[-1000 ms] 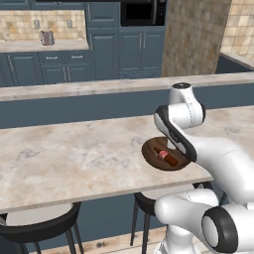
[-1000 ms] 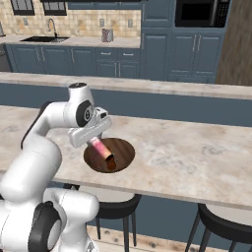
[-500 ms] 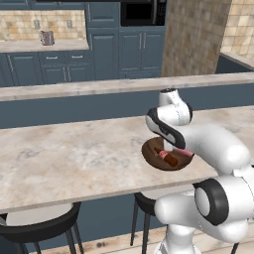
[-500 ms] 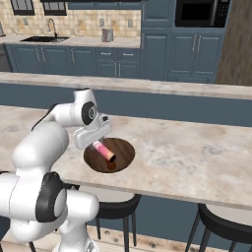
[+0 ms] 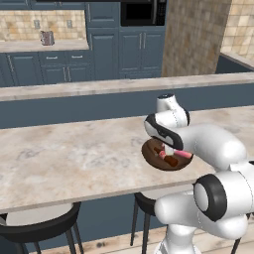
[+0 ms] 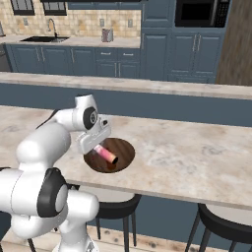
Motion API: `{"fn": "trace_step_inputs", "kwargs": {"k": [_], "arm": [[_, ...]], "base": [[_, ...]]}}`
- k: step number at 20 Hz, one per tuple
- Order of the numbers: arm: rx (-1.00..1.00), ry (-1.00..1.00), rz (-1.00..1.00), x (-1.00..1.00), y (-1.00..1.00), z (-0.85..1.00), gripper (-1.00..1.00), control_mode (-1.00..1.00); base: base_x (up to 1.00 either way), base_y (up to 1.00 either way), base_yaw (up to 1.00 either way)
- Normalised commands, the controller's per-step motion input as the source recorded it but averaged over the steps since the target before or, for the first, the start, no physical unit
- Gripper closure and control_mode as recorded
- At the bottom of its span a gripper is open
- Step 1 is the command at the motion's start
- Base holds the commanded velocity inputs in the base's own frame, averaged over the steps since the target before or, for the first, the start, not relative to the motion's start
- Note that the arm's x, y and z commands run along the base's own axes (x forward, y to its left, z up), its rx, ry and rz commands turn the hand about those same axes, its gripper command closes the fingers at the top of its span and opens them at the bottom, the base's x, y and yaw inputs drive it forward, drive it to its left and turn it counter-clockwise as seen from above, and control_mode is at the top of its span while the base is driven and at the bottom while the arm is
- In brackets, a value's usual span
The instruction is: Open the fridge, grab two sodas, and place both sodas inside the bowl with ice on the dining counter.
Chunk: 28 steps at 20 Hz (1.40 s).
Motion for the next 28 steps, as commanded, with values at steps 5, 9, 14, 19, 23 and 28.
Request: {"fn": "trace_step_inputs", "kwargs": {"k": [5, 9, 14, 19, 23, 28], "arm": [[0.0, 0.0, 0.09, 0.01, 0.0, -0.25, 1.0, -1.0], [0.0, 0.0, 0.07, 0.09, 0.0, -0.11, 1.0, -1.0], [0.0, 0.0, 0.06, 0.17, 0.0, -0.01, 1.0, -1.0], [0.0, 0.0, 0.05, 0.11, 0.0, -0.01, 1.0, -1.0], [0.0, 0.0, 0.05, 0.09, 0.0, -0.07, 1.0, -1.0], [0.0, 0.0, 0.05, 0.06, 0.0, -0.16, 1.0, -1.0]], "base": [[0.0, 0.0, 0.0], [0.0, 0.0, 0.0], [0.0, 0.0, 0.0], [0.0, 0.0, 0.0], [0.0, 0.0, 0.0], [0.0, 0.0, 0.0]]}}
